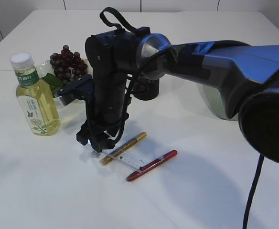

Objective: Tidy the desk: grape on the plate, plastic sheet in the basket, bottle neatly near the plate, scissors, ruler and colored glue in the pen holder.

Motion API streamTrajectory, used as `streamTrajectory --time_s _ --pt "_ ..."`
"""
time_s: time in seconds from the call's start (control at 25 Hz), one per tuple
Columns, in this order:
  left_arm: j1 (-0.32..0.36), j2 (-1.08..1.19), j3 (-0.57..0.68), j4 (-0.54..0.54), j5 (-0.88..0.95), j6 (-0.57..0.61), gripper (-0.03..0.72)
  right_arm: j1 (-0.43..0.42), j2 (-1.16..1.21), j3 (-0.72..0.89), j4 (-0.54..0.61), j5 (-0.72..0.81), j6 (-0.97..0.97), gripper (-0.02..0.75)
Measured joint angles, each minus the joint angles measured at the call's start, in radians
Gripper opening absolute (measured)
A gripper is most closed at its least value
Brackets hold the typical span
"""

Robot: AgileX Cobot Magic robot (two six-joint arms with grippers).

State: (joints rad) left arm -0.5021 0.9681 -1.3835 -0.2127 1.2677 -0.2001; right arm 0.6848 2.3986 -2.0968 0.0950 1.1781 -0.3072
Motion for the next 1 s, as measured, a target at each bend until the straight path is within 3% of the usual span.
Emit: streamTrajectory --time_s 1.0 --pt "0.000 0.000 0.000 -0.002 0.000 0.000 0.331 0.000 0.058 -0.012 -0.010 -0.026 0.000 0.481"
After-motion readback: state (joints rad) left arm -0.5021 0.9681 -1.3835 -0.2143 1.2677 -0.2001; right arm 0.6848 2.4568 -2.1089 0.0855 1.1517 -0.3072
